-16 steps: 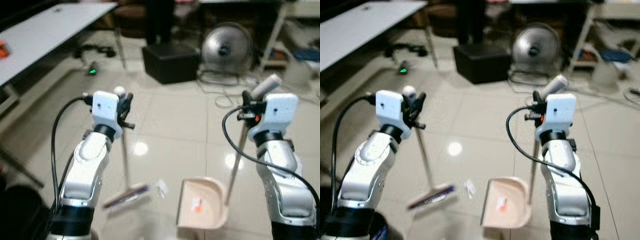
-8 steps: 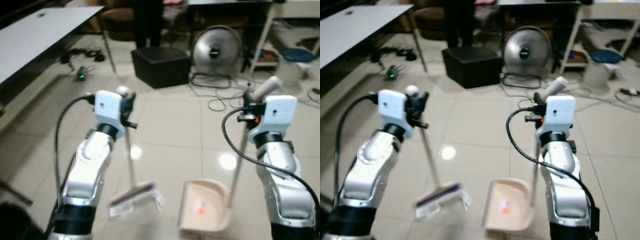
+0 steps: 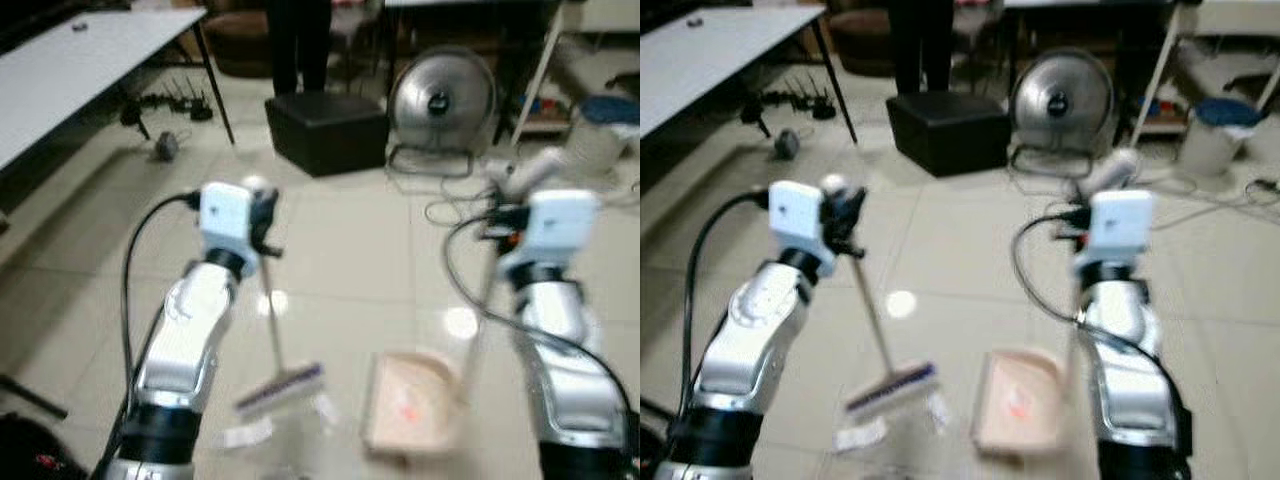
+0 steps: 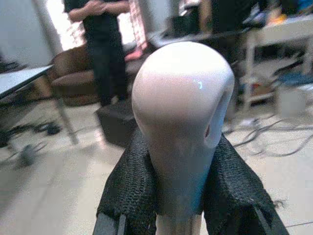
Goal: Sweep floor
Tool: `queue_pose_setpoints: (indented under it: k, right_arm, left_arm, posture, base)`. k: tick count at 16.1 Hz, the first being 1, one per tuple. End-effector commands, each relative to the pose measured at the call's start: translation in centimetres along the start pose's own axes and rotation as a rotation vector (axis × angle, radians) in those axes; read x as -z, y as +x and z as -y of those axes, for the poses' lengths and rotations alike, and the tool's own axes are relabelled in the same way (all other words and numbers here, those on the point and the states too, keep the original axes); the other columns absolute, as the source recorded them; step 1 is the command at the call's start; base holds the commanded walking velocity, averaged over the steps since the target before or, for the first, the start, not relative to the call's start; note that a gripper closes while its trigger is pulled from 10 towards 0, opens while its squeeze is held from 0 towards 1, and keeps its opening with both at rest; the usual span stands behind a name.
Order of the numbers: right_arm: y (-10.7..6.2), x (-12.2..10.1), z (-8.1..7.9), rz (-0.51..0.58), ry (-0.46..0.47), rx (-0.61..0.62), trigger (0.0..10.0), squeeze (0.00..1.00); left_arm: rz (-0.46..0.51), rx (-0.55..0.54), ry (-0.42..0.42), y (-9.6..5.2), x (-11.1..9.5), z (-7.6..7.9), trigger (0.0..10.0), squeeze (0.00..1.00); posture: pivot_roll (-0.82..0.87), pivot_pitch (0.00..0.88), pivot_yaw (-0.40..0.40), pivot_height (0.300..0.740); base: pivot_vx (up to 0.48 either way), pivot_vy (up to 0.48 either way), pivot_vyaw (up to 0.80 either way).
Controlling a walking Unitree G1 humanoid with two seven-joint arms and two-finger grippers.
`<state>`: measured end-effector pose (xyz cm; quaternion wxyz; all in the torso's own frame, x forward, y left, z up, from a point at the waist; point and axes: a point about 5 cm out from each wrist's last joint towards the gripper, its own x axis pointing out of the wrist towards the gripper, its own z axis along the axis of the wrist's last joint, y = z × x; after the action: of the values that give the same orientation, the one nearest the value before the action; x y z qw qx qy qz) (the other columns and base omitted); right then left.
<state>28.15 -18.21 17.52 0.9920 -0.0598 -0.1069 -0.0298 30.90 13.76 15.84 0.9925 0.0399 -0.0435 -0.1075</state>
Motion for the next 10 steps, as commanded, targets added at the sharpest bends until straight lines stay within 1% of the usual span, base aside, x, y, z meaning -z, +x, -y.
queue_pose_setpoints:
  k: [1,3,5,6,8,9,10]
  right_arm:
    - [0.2,-0.5,0.5,0.038,-0.028,0.02,10.0,0.0]
    - [0.3,-0.5,0.6,0.058,-0.037,0.028,10.0,0.0]
    - [0.4,-0.4,0.6,0.064,-0.036,0.03,10.0,0.0]
    - [0.6,-0.1,0.7,0.076,-0.031,0.038,10.0,0.0]
    - [0.7,0.0,0.9,0.087,-0.031,0.04,10.0,0.0]
    - [0.9,0.1,1.2,0.102,-0.037,0.039,10.0,0.0]
    - [1.0,0.2,1.3,0.11,-0.04,0.037,10.0,0.0]
  left_arm:
    - [0.043,-0.013,0.029,0.5,-0.8,0.0,10.0,0.0]
    - [0.073,-0.061,0.089,0.5,-0.8,-0.2,10.0,0.0]
    - [0.106,-0.116,0.11,0.6,-0.9,-0.5,10.0,0.0]
    - [0.114,-0.175,0.103,1.1,-0.9,-1.0,10.0,0.0]
    - [0.13,-0.22,0.082,1.5,-1.1,-1.4,10.0,0.0]
    - [0.175,-0.261,0.054,2.0,-1.5,-1.6,10.0,0.0]
    - [0.191,-0.273,0.046,2.2,-1.7,-1.7,10.0,0.0]
  posture:
    - [0.0,0.098,0.135,0.74]
    - [0.03,0.137,0.166,0.74]
    - [0.03,0.151,0.171,0.74]
    - [0.05,0.189,0.179,0.74]
    - [0.07,0.212,0.183,0.74]
    - [0.09,0.258,0.189,0.74]
    - [0.09,0.258,0.189,0.74]
  base:
    - [0.0,0.0,0.0]
    - [0.0,0.0,0.0]
    - [0.0,0.0,0.0]
    - [0.0,0.0,0.0]
    - [0.0,0.0,0.0]
    - [0.0,0.0,0.0]
    - [0.0,0.0,0.0]
